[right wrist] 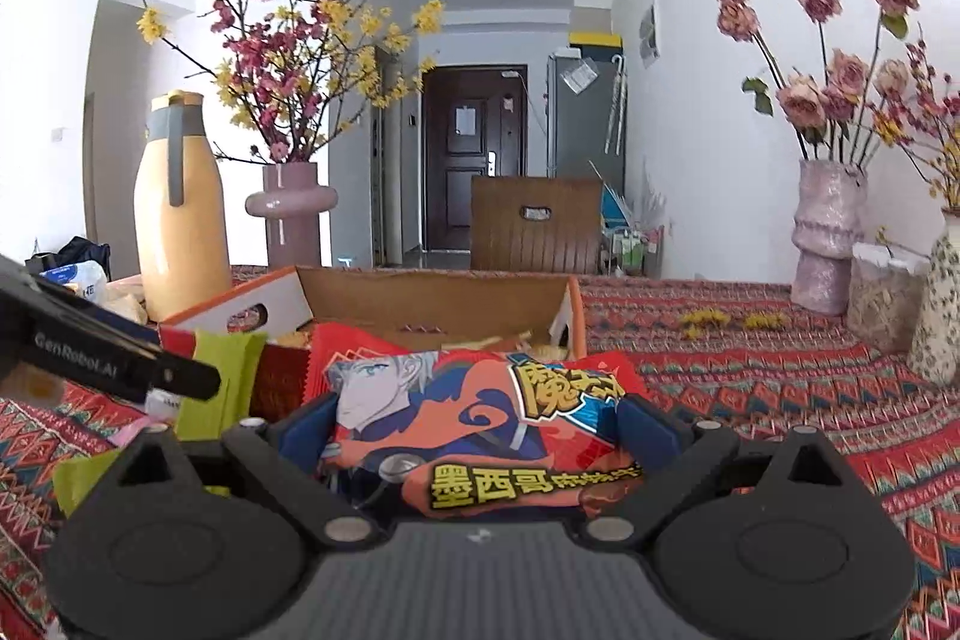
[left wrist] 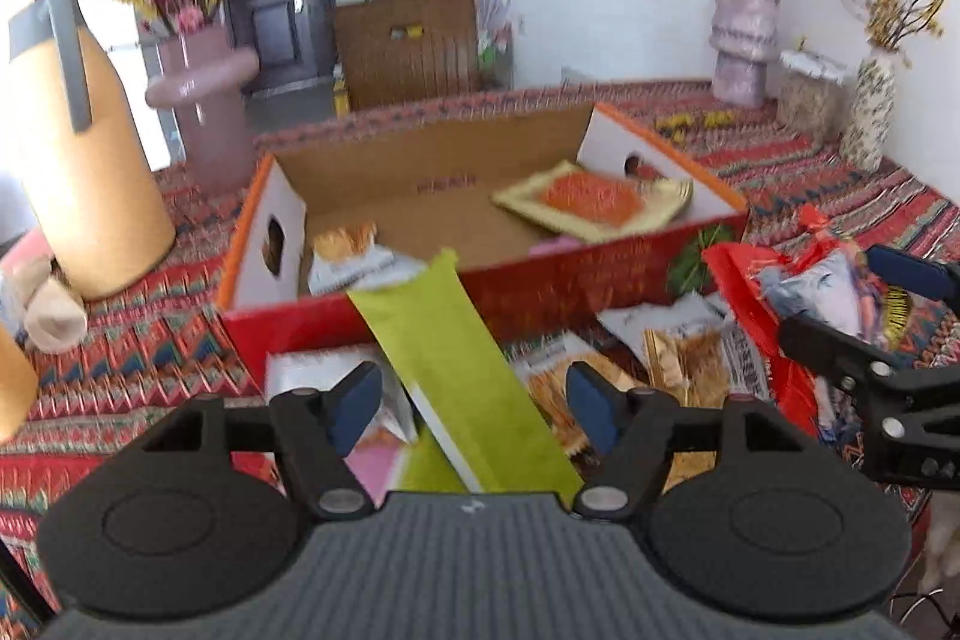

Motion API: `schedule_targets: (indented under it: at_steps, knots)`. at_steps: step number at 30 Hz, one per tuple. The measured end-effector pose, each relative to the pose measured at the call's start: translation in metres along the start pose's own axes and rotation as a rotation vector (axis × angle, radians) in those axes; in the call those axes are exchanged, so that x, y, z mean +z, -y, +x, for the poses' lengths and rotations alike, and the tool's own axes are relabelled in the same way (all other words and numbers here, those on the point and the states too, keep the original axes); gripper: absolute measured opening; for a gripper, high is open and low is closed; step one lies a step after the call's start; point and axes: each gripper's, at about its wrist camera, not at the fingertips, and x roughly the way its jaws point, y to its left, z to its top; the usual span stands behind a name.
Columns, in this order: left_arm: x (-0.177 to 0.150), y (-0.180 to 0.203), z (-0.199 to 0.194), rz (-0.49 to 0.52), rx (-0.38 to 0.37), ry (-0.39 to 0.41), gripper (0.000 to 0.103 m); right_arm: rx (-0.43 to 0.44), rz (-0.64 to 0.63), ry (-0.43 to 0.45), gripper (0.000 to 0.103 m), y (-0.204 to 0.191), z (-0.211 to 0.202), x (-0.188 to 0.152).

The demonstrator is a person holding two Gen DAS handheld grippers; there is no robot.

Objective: Organize snacks
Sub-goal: 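Lift both held packets and carry them over the box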

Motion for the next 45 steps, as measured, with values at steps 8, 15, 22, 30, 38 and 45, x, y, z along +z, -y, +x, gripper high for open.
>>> schedule_targets:
  at_steps: [8, 15, 22, 30, 38, 45]
  knots:
    - [-0.003, 0.002, 0.023, -0.111, 0.049, -0.104, 0.047, 0.006, 0.018, -0.006, 0.097, 0.004, -0.014, -0.009]
    - [0.0, 0.003, 0.01, -0.111, 0.04, -0.072, 0.038, 0.014, 0.026, 0.005, 0.097, 0.006, -0.021, -0.009]
    - [0.015, -0.001, -0.008, -0.112, 0.028, 0.001, 0.038, 0.014, 0.018, 0.021, 0.097, 0.005, -0.02, -0.005]
    - [0.057, -0.018, -0.02, -0.137, 0.06, 0.117, 0.038, 0.015, -0.029, 0.073, 0.097, -0.001, 0.002, 0.025]
    - [0.089, -0.036, -0.004, -0.168, 0.085, 0.178, 0.038, 0.029, -0.055, 0.077, 0.097, -0.009, 0.049, 0.059]
    - [0.094, -0.051, 0.035, -0.198, 0.097, 0.161, 0.038, 0.022, -0.04, 0.04, 0.097, -0.015, 0.097, 0.078]
